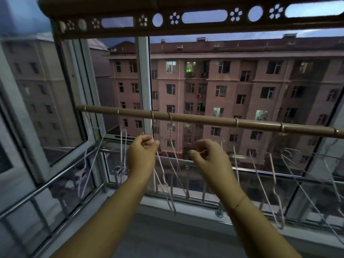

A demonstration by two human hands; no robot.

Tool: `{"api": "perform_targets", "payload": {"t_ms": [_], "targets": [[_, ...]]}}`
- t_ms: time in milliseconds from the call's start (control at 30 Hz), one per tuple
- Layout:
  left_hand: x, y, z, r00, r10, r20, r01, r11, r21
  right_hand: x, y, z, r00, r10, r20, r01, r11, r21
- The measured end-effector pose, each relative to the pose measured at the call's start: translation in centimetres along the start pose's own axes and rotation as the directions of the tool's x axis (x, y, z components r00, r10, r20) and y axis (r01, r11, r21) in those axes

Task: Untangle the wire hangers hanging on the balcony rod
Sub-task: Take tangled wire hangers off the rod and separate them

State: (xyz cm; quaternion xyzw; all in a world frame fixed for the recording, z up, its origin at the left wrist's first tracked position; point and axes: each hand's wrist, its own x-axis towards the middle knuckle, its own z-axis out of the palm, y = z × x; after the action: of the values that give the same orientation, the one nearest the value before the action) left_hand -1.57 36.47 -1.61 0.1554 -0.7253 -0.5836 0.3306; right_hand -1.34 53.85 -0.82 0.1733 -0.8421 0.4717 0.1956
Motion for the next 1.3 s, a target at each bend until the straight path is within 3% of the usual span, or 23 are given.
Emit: {"api": "perform_targets", "payload": {"t_ms": [200,400,700,1300], "targets": [[3.8,-2.1,-2.0,0.933,-0.239,0.269,0.237,0.971,0.041,2.8,-0.8,5.7,0.989,0.147,-0.033,-0.151,0.968,-0.199],[5.6,-2.6,-2.5,0.835,-0.255,0.488,0.328,0.942,-0.069,2.5,-0.4,9.4,0.968,0.219,-0.123,-0.241,0.947,-0.211],[6.0,-2.2,-2.1,0.795,-0.249,0.554,0.366,0.924,-0.11,2.7,-0.4,10.8,0.965,0.226,-0.132,-0.245,0.957,-0.154],[6.4,-2.1,-1.1,0.826,-0.235,0.512,0.343,0.931,-0.127,2.5,2.8,4.6,0.908,0.306,-0.286,-0.353,0.926,-0.131]]}}
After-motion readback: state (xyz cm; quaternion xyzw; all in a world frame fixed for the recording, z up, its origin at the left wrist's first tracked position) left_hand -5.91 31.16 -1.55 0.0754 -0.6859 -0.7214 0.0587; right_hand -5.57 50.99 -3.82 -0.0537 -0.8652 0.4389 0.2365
